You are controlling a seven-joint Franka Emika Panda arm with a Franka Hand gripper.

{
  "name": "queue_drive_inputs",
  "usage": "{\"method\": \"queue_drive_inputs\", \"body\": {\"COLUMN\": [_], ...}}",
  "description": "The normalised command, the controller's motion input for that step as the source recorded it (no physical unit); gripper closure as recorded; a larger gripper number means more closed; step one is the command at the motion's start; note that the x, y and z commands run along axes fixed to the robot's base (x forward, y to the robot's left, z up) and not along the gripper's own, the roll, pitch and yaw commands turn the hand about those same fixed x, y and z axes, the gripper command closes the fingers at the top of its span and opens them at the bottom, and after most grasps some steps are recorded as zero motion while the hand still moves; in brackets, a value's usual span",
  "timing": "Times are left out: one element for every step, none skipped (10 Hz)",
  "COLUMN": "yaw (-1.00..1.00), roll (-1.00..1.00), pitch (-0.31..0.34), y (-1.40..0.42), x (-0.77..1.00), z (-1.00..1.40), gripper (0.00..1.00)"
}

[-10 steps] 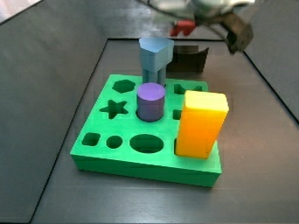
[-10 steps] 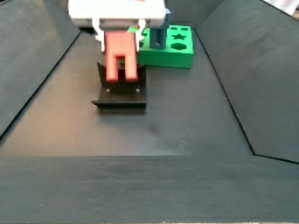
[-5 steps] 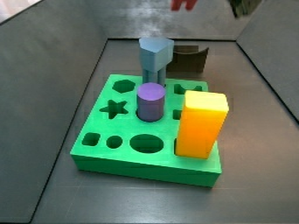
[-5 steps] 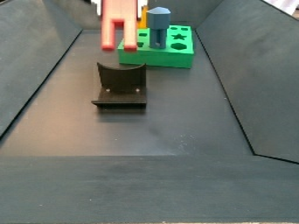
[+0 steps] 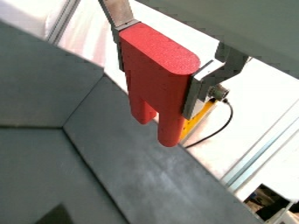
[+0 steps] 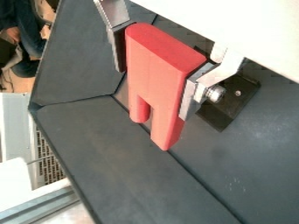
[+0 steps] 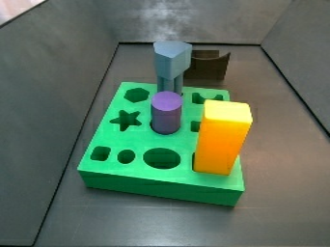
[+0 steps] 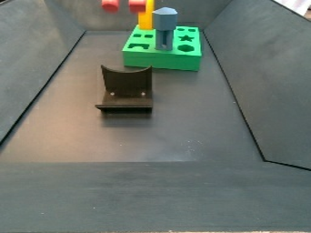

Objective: Pick up the square-circle object. Move up. Rotate the square-circle object. Place the square-circle object on the fixture. Regrasp the square-circle object. Move to above the board. Insert the square-circle object.
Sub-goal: Move to above the board.

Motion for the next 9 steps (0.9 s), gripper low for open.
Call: {"method": "queue_drive_inputs", "body": {"yaw": [0.03,0.07,0.08,0.09,-0.11,-0.11,-0.1,-0.1,-0.1], "roll": [-0.05,-0.05,-0.04,-0.04,-1.0,-1.0,-1.0,-1.0,-1.0], "pitch": [0.165,0.159,0.161,0.162,0.083,0.074,0.076,0.075,0.078], "y": [0.04,0.01,0.0,-0.01,-1.0,-1.0,-1.0,-1.0,-1.0], "x": [-0.07,-0.03,0.0,0.01,-0.34,-0.34,-0.36,-0.35,-0.36], "z": [0.82,0.57,0.4,0.28,0.07,0.08,0.08,0.07,0.07], "gripper": [1.0,1.0,1.0,1.0,1.0,1.0,1.0,1.0,1.0]}}
